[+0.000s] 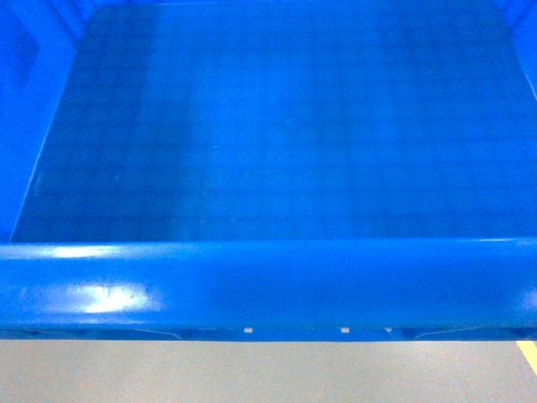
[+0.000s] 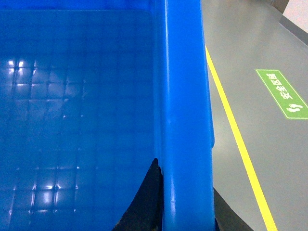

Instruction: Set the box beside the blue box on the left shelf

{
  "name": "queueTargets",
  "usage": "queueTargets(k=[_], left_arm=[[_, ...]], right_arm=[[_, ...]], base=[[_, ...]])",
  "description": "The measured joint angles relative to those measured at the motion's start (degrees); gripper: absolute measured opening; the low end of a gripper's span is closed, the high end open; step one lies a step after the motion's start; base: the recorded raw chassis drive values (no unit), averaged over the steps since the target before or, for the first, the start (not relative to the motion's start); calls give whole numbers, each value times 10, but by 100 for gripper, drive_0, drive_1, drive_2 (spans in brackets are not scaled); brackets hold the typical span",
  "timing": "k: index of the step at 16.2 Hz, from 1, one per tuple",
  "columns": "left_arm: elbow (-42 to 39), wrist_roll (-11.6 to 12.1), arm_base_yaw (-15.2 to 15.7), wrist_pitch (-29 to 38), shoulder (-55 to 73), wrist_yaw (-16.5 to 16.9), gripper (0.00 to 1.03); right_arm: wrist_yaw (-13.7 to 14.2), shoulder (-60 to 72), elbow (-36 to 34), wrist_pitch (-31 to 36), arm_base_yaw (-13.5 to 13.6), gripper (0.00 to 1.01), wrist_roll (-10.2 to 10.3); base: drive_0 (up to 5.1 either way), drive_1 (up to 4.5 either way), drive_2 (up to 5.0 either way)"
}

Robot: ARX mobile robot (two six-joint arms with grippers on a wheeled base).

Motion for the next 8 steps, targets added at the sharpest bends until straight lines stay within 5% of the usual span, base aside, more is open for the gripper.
queueTargets(k=[8], left_arm=[[0,0,0,1,0,0,9]], right_arm=[[0,0,0,2,0,9,0]], base=[[3,428,-421]])
